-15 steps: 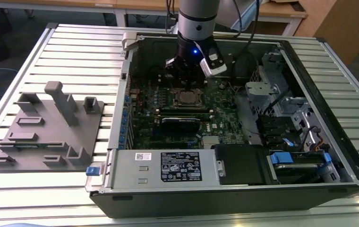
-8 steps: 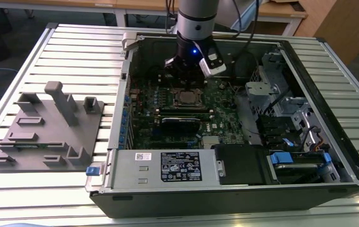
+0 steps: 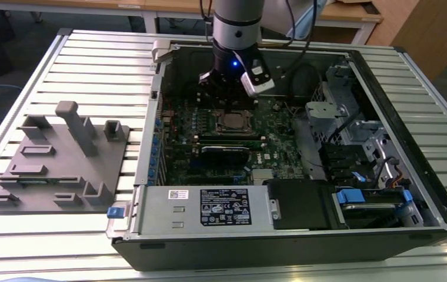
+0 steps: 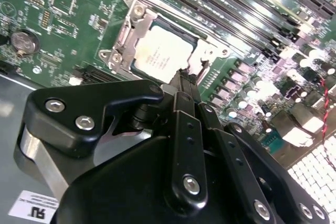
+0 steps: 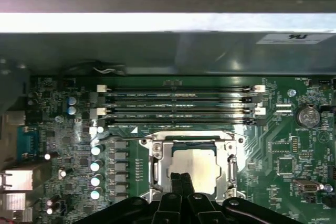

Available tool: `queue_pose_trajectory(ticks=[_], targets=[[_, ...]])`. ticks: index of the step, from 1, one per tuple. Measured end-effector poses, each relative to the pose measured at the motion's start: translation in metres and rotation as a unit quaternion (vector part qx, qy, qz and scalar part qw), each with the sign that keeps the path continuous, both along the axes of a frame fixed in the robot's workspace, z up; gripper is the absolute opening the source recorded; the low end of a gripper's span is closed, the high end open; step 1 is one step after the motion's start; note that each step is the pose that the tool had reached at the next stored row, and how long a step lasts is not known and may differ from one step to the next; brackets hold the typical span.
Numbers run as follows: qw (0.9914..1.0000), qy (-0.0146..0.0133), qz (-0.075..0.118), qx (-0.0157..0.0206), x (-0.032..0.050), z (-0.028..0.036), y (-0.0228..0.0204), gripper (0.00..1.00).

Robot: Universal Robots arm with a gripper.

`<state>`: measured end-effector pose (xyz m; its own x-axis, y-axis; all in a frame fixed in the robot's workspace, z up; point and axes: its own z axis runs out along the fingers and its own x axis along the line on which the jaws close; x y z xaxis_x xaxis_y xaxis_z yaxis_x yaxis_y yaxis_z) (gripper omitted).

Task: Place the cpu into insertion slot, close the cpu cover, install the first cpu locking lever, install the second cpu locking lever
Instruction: 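Install the first cpu locking lever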

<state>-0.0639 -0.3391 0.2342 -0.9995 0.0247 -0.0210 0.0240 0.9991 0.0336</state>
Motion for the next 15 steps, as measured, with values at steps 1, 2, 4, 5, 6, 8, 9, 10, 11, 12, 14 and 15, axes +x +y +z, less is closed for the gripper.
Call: queue_pose_trajectory(ticks=[1, 2, 4, 5, 6, 8, 9, 10, 11, 12, 14, 15], targets=[[1.0, 0.0, 0.0, 0.0, -0.0016, 0.0, 0.0, 0.11], [1.0, 0.0, 0.0, 0.0, -0.003, 0.0, 0.0, 0.11], [1.0, 0.0, 0.0, 0.0, -0.0058, 0.0, 0.0, 0.11], [1.0, -0.0001, 0.0, 0.0001, -0.007, -0.0001, 0.0, 0.11], [1.0, 0.0, 0.0, 0.0, -0.0079, 0.0, 0.0, 0.11], [1.0, -0.0001, 0.0, 0.0, -0.0081, 0.0, 0.0, 0.11], [1.0, 0.0, 0.0, 0.0, -0.0082, 0.0, 0.0, 0.11], [1.0, -0.0001, 0.0, 0.0, -0.0082, 0.0, 0.0, 0.11], [1.0, -0.0001, 0.0, 0.0, -0.0083, 0.0, 0.0, 0.11], [1.0, -0.0001, 0.0, -0.0001, -0.0083, 0.0005, -0.0001, 0.11], [1.0, -0.0003, 0.0, 0.0, -0.0083, 0.0023, 0.0, 0.11], [1.0, -0.0004, 0.0, 0.0, -0.0083, 0.0035, 0.0, 0.11]])
